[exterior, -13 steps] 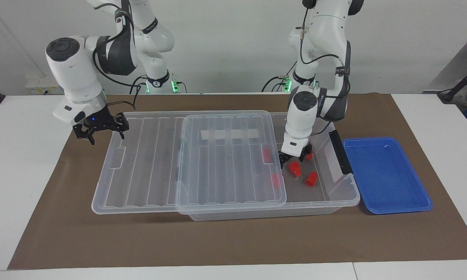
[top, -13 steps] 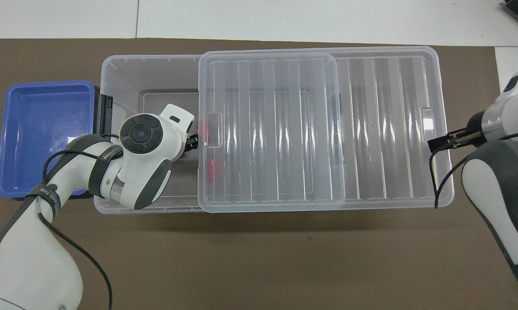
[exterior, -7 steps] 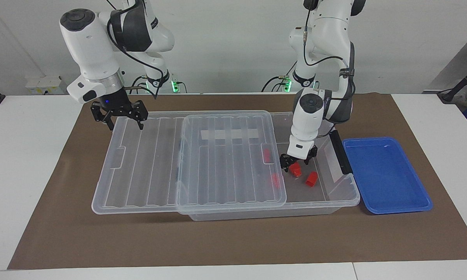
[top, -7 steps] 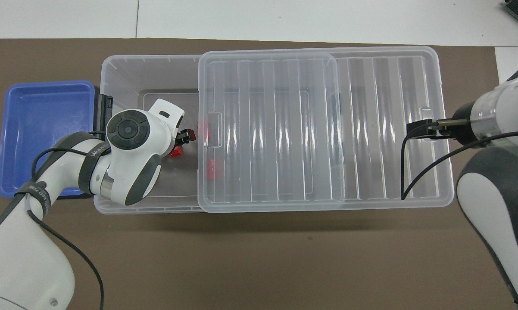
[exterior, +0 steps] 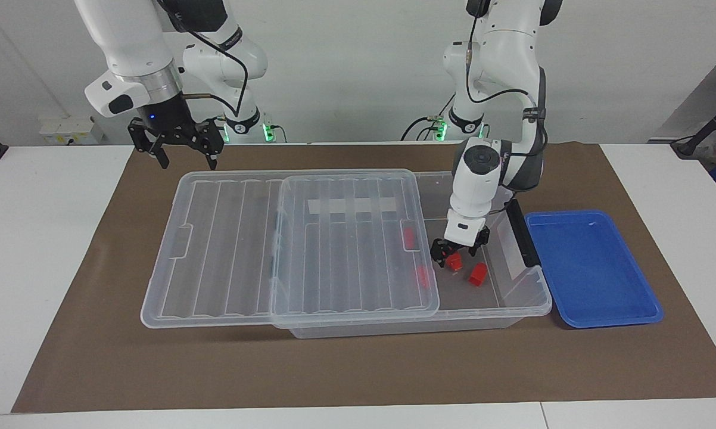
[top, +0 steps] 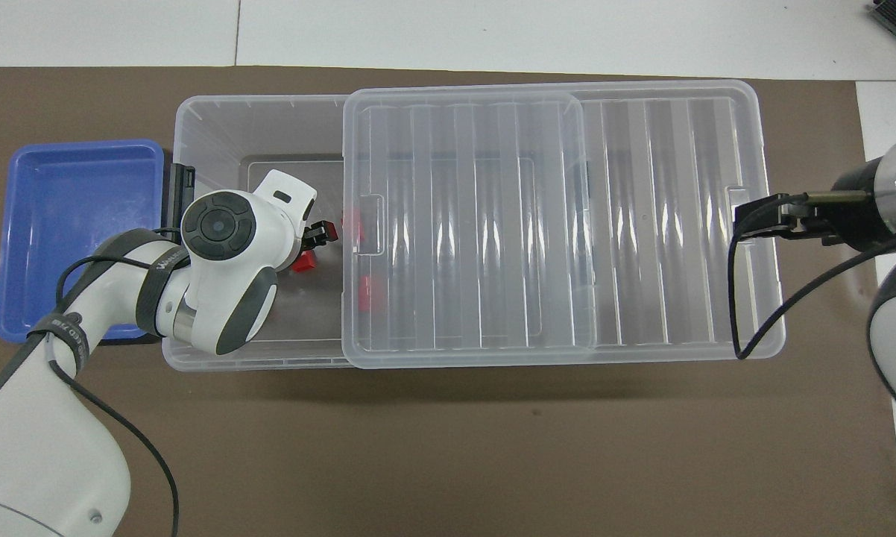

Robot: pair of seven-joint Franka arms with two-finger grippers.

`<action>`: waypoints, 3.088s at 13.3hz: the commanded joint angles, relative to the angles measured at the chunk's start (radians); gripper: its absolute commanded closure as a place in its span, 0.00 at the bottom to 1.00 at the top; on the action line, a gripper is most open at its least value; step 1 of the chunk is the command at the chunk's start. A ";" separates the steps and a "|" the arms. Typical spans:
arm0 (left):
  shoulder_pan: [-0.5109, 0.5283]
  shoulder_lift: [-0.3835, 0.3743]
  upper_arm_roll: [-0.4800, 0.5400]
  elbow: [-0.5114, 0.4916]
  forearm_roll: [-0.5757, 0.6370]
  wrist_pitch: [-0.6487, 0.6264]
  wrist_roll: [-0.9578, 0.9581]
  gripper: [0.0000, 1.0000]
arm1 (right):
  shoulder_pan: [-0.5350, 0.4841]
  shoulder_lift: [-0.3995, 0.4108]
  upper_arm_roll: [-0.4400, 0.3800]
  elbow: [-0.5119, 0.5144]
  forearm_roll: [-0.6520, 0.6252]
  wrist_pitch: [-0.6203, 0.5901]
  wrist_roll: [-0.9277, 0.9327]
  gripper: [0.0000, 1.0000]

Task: Place red block in blue tray from box
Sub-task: 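Lift the red block and lower it into the blue tray with the left gripper, then slide the lid back over the box with the right gripper while the left gripper holds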

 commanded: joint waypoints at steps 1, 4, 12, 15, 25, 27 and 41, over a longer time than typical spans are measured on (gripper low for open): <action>-0.003 0.011 0.004 -0.011 0.018 0.030 0.005 0.18 | -0.013 0.000 0.007 -0.017 -0.004 -0.025 0.020 0.00; -0.004 0.012 0.004 -0.009 0.018 0.035 0.005 0.52 | -0.015 -0.017 0.007 -0.053 -0.010 -0.025 0.019 0.00; -0.007 -0.003 0.004 0.075 0.018 -0.175 0.011 1.00 | -0.004 -0.016 0.010 -0.053 -0.039 0.005 0.025 0.00; 0.002 -0.070 0.001 0.149 0.017 -0.356 0.037 1.00 | -0.010 -0.017 0.008 -0.057 -0.032 0.001 0.029 0.00; 0.275 -0.158 0.018 0.442 -0.071 -0.837 0.639 1.00 | -0.018 -0.017 0.007 -0.055 -0.019 0.004 0.019 0.00; 0.379 -0.163 0.019 0.404 -0.071 -0.753 0.836 1.00 | -0.019 -0.017 0.007 -0.055 -0.019 0.004 0.019 0.00; 0.553 -0.031 0.019 0.035 -0.078 -0.008 1.137 1.00 | -0.147 -0.024 -0.001 -0.246 -0.015 0.304 -0.084 1.00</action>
